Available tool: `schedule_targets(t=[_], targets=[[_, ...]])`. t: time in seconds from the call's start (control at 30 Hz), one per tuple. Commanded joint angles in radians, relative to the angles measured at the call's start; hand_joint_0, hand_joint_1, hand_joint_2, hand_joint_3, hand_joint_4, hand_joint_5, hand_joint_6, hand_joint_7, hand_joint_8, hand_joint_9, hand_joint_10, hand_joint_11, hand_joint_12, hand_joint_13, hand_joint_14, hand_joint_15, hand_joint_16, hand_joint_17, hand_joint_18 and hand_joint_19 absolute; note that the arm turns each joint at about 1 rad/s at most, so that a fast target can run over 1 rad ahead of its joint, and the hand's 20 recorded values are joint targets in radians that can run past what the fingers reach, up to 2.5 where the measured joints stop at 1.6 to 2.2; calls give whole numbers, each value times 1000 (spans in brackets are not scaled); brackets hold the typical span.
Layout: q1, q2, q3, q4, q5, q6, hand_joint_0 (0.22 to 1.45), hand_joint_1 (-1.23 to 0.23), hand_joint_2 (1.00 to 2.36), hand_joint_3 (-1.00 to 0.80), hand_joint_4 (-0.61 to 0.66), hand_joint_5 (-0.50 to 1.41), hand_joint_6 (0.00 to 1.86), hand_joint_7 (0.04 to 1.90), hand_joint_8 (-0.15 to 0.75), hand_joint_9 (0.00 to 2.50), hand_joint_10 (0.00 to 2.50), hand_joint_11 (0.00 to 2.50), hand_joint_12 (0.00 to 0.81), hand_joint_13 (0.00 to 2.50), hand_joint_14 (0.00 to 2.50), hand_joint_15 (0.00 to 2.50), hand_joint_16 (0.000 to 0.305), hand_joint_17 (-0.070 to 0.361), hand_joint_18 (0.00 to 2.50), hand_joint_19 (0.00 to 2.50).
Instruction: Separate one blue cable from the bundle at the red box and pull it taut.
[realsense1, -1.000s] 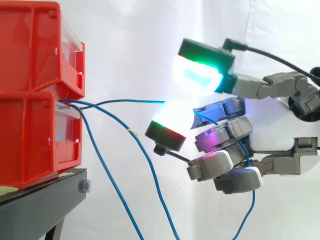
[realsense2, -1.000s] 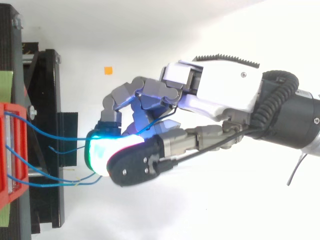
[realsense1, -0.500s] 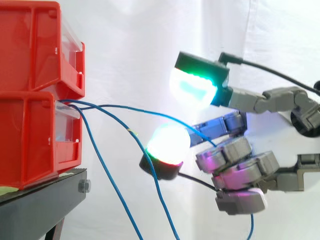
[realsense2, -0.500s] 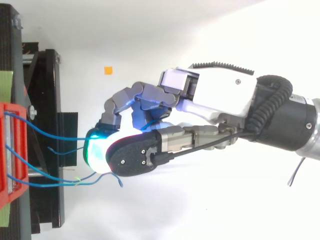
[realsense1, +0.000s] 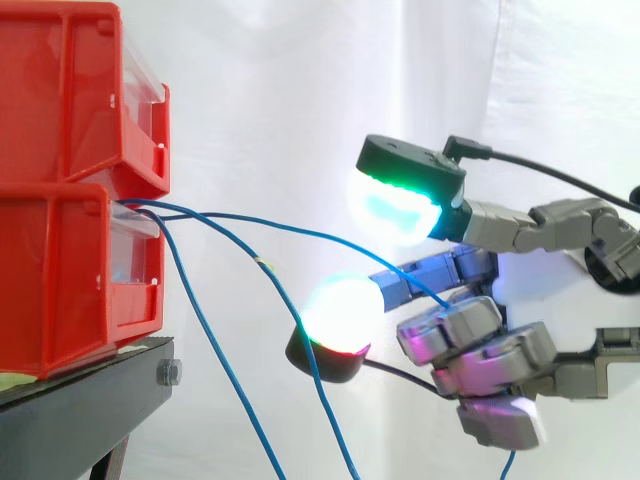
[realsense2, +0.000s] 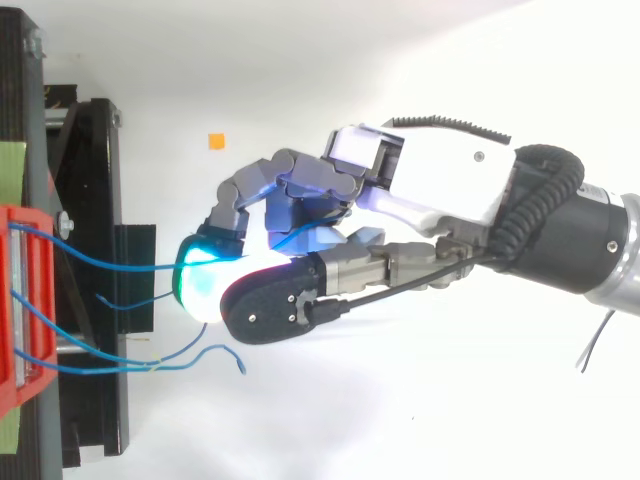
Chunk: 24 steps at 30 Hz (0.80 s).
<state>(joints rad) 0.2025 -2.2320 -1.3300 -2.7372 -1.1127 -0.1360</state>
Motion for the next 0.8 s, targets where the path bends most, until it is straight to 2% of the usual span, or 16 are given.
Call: schedule_targets(t=[0.0, 0.07, 0.23, 0.27, 0.3, 0.37, 0.63, 0.77], targets=[[-3, 0, -24, 39, 7, -2, 540, -485, 1000, -500, 141, -252, 789, 825, 408, 478, 2500, 2500, 506, 1198, 2500, 1636, 50, 112, 1459, 762], [-6, 0, -26, 50, 11, -1, 549, -461, 1000, -500, 150, -244, 781, 839, 451, 689, 2500, 2500, 535, 1381, 2500, 1653, 51, 114, 1649, 684], [-15, 0, -28, 67, 40, 3, 559, -444, 1000, -500, 176, -227, 764, 877, 525, 959, 2500, 2500, 582, 1629, 2500, 1663, 53, 119, 1910, 638], [-18, 0, -26, 74, 53, 3, 561, -444, 1000, -500, 179, -224, 761, 884, 540, 1010, 2500, 2500, 586, 1662, 2500, 1658, 160, 120, 1965, 615], [-18, 0, -26, 74, 53, 3, 562, -446, 1000, -500, 181, -223, 760, 887, 545, 1027, 2500, 2500, 595, 1684, 2500, 1658, 164, 123, 1972, 617], [-26, 0, -26, 88, 77, 3, 568, -463, 1000, -500, 188, -218, 758, 897, 568, 1095, 2500, 2500, 598, 1722, 2500, 1677, 164, 123, 2024, 610], [-38, 0, -26, 96, 105, 7, 588, -519, 1002, -476, 184, -216, 765, 908, 575, 1141, 2500, 2500, 589, 1737, 2500, 1665, 160, 120, 2056, 616], [-37, 0, -26, 106, 122, 4, 591, -524, 1002, -475, 188, -217, 771, 916, 578, 1145, 2500, 2500, 589, 1738, 2500, 1666, 161, 120, 2059, 612]])
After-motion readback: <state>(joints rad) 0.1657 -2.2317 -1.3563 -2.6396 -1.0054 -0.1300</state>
